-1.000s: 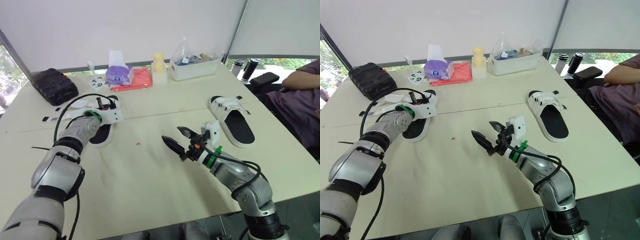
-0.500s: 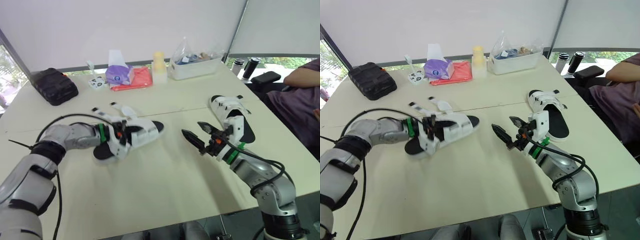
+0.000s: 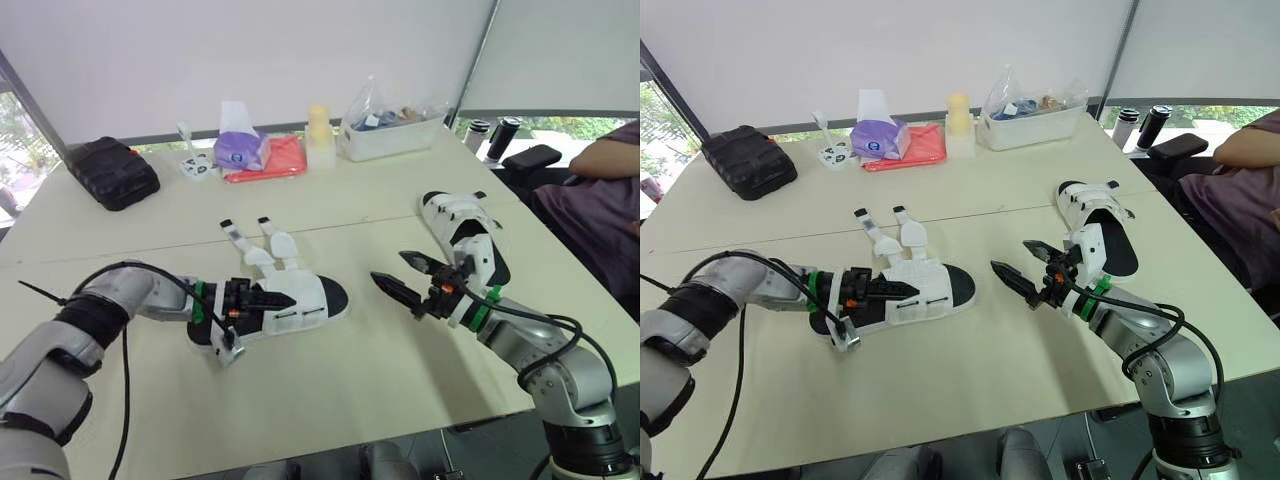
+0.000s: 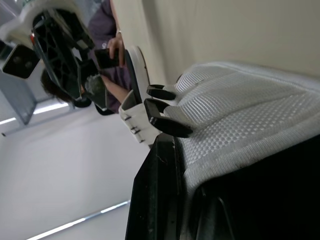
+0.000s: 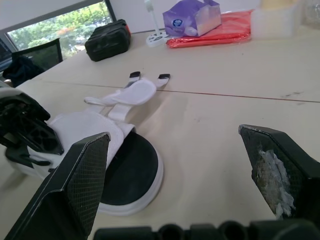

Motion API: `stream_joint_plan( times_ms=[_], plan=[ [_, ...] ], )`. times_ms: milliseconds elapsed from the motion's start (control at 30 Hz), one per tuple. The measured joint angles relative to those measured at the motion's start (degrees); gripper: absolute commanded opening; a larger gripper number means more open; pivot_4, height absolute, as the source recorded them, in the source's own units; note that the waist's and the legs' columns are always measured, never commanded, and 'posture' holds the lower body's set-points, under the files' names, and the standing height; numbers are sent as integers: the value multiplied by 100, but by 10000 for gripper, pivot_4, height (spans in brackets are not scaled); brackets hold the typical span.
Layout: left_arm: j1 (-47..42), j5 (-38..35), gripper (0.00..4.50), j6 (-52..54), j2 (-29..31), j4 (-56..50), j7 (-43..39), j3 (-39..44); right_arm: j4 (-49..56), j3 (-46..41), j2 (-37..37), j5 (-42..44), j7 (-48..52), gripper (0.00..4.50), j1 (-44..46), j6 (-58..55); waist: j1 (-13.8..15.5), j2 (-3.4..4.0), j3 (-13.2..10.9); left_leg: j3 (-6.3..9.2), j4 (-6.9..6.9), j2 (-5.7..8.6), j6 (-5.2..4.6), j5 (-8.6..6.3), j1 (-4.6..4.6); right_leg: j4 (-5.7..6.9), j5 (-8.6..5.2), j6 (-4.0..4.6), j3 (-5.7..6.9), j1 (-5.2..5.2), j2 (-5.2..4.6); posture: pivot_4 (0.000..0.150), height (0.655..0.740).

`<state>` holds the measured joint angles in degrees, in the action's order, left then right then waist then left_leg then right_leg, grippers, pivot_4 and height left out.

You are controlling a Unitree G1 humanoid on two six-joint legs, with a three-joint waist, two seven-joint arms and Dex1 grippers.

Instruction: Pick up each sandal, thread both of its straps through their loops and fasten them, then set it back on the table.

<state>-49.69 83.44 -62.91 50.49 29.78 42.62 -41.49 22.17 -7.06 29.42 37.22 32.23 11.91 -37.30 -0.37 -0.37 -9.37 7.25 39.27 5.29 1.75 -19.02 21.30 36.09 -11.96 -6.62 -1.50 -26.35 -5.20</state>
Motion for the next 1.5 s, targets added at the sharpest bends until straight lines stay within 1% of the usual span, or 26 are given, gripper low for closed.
stream_joint_plan(
  times_ms=[67, 267, 367, 433, 467, 500, 567, 600, 633, 733, 867, 933, 967, 1067, 1133, 1200, 1300, 1367, 1433, 1500],
  plan=[
    [-70, 214, 420, 157, -48, 27, 364, -140, -5, 29, 16, -4, 45, 45000, 17, -9, 4, -1, 0, 0, 0, 0, 0, 0, 0, 0, 0, 0, 1, 0, -1, 1500, 7400],
    [-103, 262, 420, 285, -208, 40, 755, -321, -6, 113, 63, -29, 141, 45000, 17, -84, -15, -1, 0, 2, 0, -1, 2, 1, 0, 2, 0, 0, 0, -2, -2, 1500, 7400],
    [-104, 262, 9836, 319, -202, 42, 874, -368, -6, 113, 88, -43, 180, 45000, -7, -109, -15, -1, 1, 2, 0, -1, 2, 1, 0, 2, 0, 0, 0, -2, -2, 1500, 7400],
    [-112, 257, 18465, 330, -196, 55, 907, -395, -6, 132, 96, -53, 232, 45000, -44, -109, -13, -1, 1, 2, 0, -1, 2, 1, 0, 2, 0, 0, 0, -2, -2, 1500, 7400],
    [-128, 254, 24116, 327, -182, 62, 907, -402, -6, 163, 104, -67, 266, 45000, -69, -109, -13, -2, 1, 2, 0, -1, 2, 1, 0, 2, 0, 0, 0, -2, -2, 1500, 7400],
    [-154, 249, 28171, 324, -164, 62, 907, -415, -6, 198, 115, -93, 303, 45000, -90, -109, -15, -2, 1, 2, 0, -1, 2, 1, 0, 2, 0, 0, 0, -2, -3, 1500, 7400],
    [-195, 223, 39798, 321, -96, 62, 911, -422, -8, 275, 180, -134, 416, 45000, -113, -109, -18, -2, 1, 1, 0, -1, 2, 1, -1, 2, 0, 0, 0, -2, -3, 1500, 7400],
    [-196, 214, 43813, 319, -75, 69, 911, -422, -10, 293, 216, -160, 450, 45000, -113, -107, -18, -2, 1, 1, 0, -1, 2, 1, 0, 2, 0, 0, 0, -2, -3, 1500, 7400],
    [-193, 170, 44544, 289, -46, 103, 906, -422, -24, 335, 287, -226, 521, 45000, -110, -96, -18, -2, 1, 1, 0, -1, 2, 1, -1, 2, 0, 0, 0, -2, -3, 1500, 7400],
    [-160, -35, 44544, 214, 80, 222, 826, -417, -126, 459, 426, -390, 736, 45000, -115, 27, -21, -3, 2, 1, 0, -1, 2, 1, -2, 2, 0, 0, 0, -2, -3, 1500, 7400],
    [91, -443, 44544, 51, 429, 258, 520, -257, -330, 701, 745, -731, 1159, 45000, -79, 355, -44, -3, 2, -1, 0, -2, 3, 1, -3, 2, 0, 0, 0, -5, -2, 1500, 7400],
    [322, -646, 45000, -26, 772, 156, 348, -147, -564, 815, 816, -876, 1417, 39405, 28, 540, -53, -3, 2, -1, 0, -3, 3, 1, -3, 2, 0, 0, -1, -5, 0, 1500, 7400],
    [504, -845, 45000, -60, 931, 102, 220, 14, -708, 891, 816, -945, 1555, 35483, 124, 650, -44, -2, 2, 0, 0, -5, 3, 2, -3, 4, 0, 0, -1, -5, -2, 1500, 7400],
    [966, -1567, 45000, -204, 1292, -86, -143, 437, -942, 983, 815, -1018, 1847, 21161, 344, 890, -38, -3, 3, 0, 1, -5, 3, 2, -3, 3, 0, 0, -1, -5, -6, 1500, 7400],
    [1274, -2303, 45000, -369, 1529, -125, -614, 767, -1117, 1032, 812, -1123, 2028, 9497, 463, 1040, -17, -4, 4, 4, 1, -3, 3, 2, -4, 3, 0, 0, 0, -3, -9, 1500, 7400],
    [1485, -2972, 45000, -427, 1617, -113, -1092, 963, -1221, 1077, 806, -1164, 2134, 276, 505, 1131, -2, -5, 6, 4, 1, 0, 3, 2, -4, 3, 0, 0, 1, -1, -14, 1500, 7400],
    [1942, -4313, 45000, -331, 1631, -65, -2006, 1266, -1350, 1119, 778, -1222, 2279, 276, 533, 1219, -28, -5, 6, 4, 1, -1, 2, 2, -4, 3, 0, 0, 1, -2, -15, 1500, 7400],
    [2178, -4946, 45000, -60, 1583, -75, -2485, 1513, -1426, 1136, 774, -1278, 2324, 276, 547, 1249, -36, -4, 7, 5, 1, -2, 2, 2, -5, 5, 0, 0, 1, -3, -13, 1500, 7400],
    [2331, -5487, 45000, 377, 1386, -131, -2995, 1774, -1506, 1172, 765, -1365, 2350, 276, 568, 1272, -28, -3, 7, 5, 1, -1, 1, 1, -5, 6, 0, 0, 2, -1, -13, 1500, 7400],
    [2392, -5735, 45000, 818, 1115, -257, -3451, 1890, -1565, 1230, 735, -1405, 2352, 276, 611, 1284, -25, -2, 9, 4, 2, 0, 0, 2, -6, 6, 0, 0, 1, 2, -14, 1500, 7400]
  ],
)
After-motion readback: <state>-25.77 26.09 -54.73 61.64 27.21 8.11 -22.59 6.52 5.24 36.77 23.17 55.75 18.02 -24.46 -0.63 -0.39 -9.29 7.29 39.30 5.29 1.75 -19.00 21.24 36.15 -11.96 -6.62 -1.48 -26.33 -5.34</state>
